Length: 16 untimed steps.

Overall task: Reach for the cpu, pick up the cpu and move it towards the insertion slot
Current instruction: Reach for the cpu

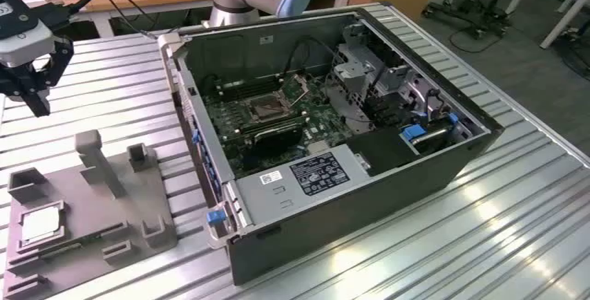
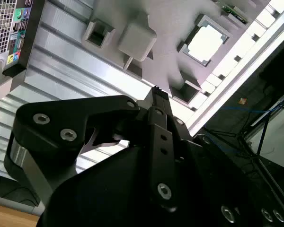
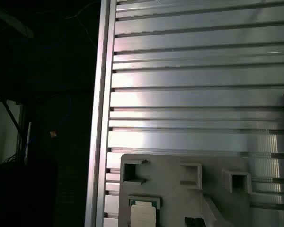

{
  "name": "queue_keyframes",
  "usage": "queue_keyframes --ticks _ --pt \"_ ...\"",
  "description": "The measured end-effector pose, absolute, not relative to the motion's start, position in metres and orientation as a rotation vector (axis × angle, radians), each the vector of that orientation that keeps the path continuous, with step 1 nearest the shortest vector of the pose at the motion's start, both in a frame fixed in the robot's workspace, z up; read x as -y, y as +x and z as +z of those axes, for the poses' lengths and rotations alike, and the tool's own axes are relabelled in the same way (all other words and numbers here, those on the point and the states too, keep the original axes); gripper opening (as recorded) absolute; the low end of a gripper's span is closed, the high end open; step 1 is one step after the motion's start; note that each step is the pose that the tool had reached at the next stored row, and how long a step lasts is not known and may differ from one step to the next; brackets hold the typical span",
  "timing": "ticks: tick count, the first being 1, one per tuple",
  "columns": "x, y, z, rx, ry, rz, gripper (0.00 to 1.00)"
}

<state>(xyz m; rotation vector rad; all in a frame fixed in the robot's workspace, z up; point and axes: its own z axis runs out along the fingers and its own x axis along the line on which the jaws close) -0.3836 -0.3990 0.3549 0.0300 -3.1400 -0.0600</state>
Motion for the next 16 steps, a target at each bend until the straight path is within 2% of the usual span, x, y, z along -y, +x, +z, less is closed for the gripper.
queue_keyframes --ticks 16 --pt "0.399 -0.3875 0.3542 3.14 0.03 -0.06 0.1"
